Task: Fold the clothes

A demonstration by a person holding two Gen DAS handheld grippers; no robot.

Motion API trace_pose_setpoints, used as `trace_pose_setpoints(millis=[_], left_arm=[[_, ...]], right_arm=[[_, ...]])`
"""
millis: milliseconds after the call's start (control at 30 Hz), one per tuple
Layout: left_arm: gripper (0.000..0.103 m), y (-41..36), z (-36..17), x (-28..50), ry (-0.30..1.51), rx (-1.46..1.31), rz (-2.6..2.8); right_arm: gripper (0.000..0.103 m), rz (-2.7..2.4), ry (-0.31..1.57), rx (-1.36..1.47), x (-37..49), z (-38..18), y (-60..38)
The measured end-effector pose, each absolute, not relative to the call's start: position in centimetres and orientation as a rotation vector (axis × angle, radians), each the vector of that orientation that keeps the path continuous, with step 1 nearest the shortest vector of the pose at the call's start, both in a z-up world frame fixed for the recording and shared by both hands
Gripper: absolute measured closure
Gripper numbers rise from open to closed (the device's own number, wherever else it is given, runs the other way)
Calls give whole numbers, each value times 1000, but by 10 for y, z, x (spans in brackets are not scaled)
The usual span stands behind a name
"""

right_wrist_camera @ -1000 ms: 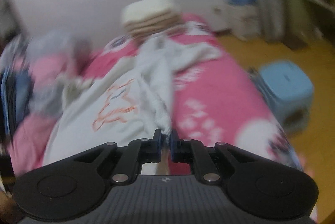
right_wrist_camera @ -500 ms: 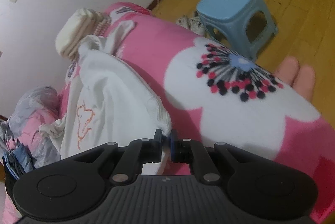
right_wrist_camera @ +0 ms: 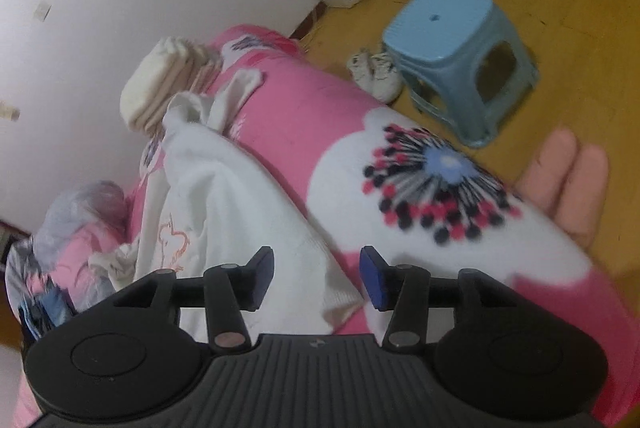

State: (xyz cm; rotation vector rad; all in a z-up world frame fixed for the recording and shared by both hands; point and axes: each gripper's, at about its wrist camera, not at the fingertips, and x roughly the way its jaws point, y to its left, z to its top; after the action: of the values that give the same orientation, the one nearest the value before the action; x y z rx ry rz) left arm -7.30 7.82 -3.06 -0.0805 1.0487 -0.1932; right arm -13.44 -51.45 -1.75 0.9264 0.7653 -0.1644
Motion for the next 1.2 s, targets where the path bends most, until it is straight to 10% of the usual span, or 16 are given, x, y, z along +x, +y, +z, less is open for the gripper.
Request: trace_pose_setpoints(millis=[300, 500, 667, 1200], left_arm=[[66, 91, -44, -83, 1091, -199, -180], [66, 92, -50, -85, 1077, -232, -167], [66, 89, -53, -88, 1055, -231, -150], [66, 95, -47, -96, 1091, -262, -178]], right_arm=[[44, -76, 881, 828, -97, -36, -500], [59, -46, 900, 819, -98, -38, -497], [95, -15, 905, 817, -100, -36, -486], [94, -113, 874, 903, -153, -28, -492]])
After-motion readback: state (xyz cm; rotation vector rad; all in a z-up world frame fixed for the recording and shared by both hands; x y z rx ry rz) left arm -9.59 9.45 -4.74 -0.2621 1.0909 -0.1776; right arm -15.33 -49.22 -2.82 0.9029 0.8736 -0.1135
